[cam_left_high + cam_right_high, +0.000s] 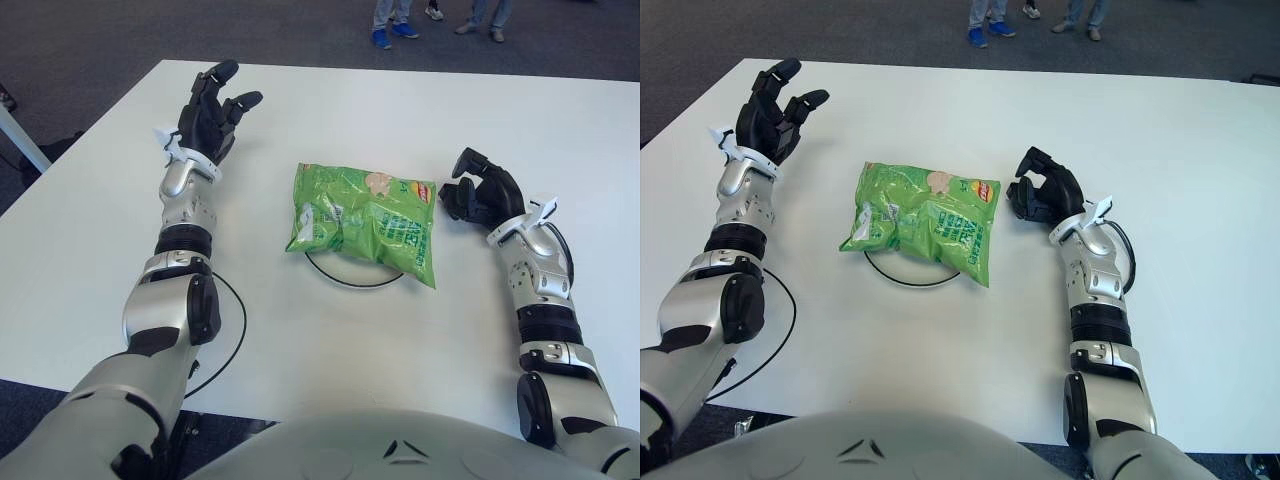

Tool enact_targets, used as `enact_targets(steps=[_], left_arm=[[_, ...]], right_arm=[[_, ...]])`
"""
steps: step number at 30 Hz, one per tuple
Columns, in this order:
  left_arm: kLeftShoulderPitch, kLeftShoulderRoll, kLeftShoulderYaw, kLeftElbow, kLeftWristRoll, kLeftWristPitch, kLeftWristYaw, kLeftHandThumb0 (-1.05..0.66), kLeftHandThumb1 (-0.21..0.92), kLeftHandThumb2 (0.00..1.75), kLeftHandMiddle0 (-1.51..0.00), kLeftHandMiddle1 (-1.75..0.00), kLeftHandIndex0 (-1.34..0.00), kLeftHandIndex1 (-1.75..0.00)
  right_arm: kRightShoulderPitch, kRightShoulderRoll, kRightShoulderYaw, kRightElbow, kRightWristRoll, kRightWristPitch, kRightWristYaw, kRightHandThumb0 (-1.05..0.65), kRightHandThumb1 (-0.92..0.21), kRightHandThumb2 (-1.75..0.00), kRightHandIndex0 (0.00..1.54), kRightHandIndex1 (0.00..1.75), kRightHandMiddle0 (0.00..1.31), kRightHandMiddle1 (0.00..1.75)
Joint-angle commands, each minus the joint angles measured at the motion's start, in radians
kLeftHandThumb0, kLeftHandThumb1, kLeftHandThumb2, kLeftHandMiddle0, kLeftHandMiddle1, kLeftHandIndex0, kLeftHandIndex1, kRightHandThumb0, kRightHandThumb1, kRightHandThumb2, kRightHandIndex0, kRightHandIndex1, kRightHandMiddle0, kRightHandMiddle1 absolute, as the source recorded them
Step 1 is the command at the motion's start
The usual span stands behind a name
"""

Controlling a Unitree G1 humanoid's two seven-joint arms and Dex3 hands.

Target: Put the snack into the plate.

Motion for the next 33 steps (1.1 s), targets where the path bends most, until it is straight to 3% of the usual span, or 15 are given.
enact_targets(steps=[1,2,4,9,26,33], left_arm=[[0.025,-0.012,0.006,0.014,0.015,-0.017,0.045,-0.72,0.90,0.77,-0.32,-1.57,-0.02,-1.65],[0.032,-0.018,0.006,0.015,0.017,-0.023,0.058,-0.72,0.90,0.78,-0.32,-1.59,-0.02,-1.67],[0.048,-0.029,0.007,0.018,0.022,-0.036,0.082,-0.51,0.84,0.73,-0.37,-1.66,-0.17,-1.71],[0.076,-0.042,0.009,0.048,0.039,-0.053,0.136,-0.41,0.72,0.81,-0.50,-1.73,-0.30,-1.74],[0.156,-0.065,-0.047,-0.003,0.115,-0.032,0.215,-0.43,0.48,1.12,-0.99,-1.75,-0.48,-1.75],[0.262,-0.088,-0.075,-0.121,0.113,0.005,0.186,-0.47,0.34,1.29,-1.15,-1.75,-0.59,-1.75]], right_arm=[[0.045,0.008,0.002,0.057,-0.012,0.042,-0.012,-0.47,-0.37,-1.26,1.32,1.75,0.58,1.75],[0.044,0.009,0.001,0.058,-0.013,0.041,-0.014,-0.47,-0.37,-1.26,1.32,1.75,0.58,1.75],[0.044,0.011,0.000,0.058,-0.014,0.038,-0.017,-0.47,-0.37,-1.26,1.32,1.75,0.58,1.75],[0.040,0.011,-0.001,0.061,-0.016,0.039,-0.024,-0.47,-0.36,-1.26,1.32,1.75,0.58,1.75],[0.042,0.021,0.002,0.048,-0.027,0.035,-0.073,-0.47,-0.36,-1.27,1.32,1.75,0.58,1.75],[0.047,0.030,0.002,0.037,-0.037,0.024,-0.111,-0.47,-0.36,-1.26,1.32,1.75,0.58,1.75]])
